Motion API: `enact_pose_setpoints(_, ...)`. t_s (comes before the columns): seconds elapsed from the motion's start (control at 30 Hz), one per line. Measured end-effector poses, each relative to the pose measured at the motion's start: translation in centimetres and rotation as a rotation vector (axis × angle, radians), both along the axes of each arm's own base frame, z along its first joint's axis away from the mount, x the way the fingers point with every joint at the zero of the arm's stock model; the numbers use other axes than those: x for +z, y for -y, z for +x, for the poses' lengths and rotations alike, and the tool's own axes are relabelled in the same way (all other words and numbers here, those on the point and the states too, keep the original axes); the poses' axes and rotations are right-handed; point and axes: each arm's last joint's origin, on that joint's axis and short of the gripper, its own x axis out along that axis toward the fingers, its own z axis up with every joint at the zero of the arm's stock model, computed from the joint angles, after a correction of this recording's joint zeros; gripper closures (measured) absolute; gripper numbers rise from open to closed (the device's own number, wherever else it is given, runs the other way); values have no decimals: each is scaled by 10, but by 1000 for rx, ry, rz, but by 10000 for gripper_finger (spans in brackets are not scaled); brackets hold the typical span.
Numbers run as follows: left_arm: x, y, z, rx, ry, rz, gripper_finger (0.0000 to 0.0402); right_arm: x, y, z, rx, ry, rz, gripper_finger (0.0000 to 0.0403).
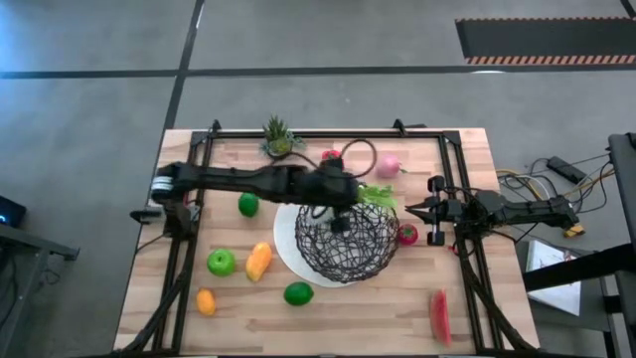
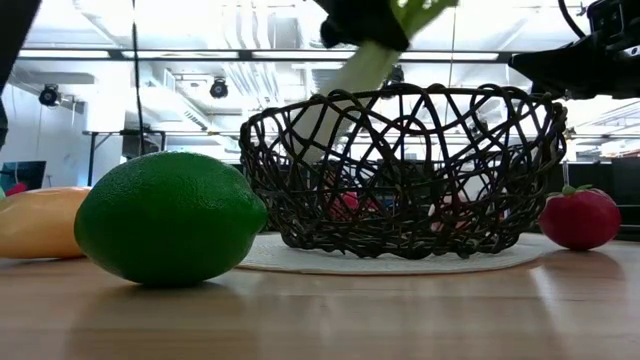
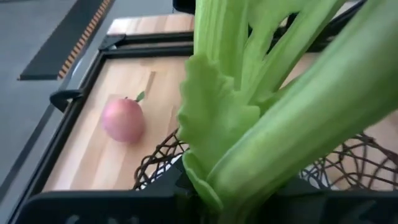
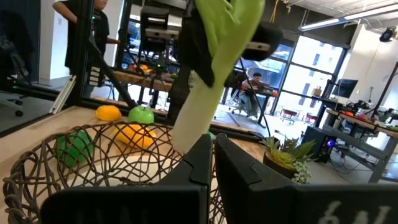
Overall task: Build produce basket
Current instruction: Put the green celery into the wire basket
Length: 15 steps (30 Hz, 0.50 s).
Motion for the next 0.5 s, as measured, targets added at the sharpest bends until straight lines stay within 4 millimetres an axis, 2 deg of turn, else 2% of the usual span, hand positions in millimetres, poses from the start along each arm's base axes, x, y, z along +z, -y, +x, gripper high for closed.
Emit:
enact_pose_setpoints(0.27, -38, -5, 42, 46, -224, -38, 352, 0, 0, 0, 0, 0, 0, 392)
enact_pose_setpoints(0.5, -67, -16, 54, 88, -365, -54, 352, 0, 0, 0, 0, 0, 0, 392)
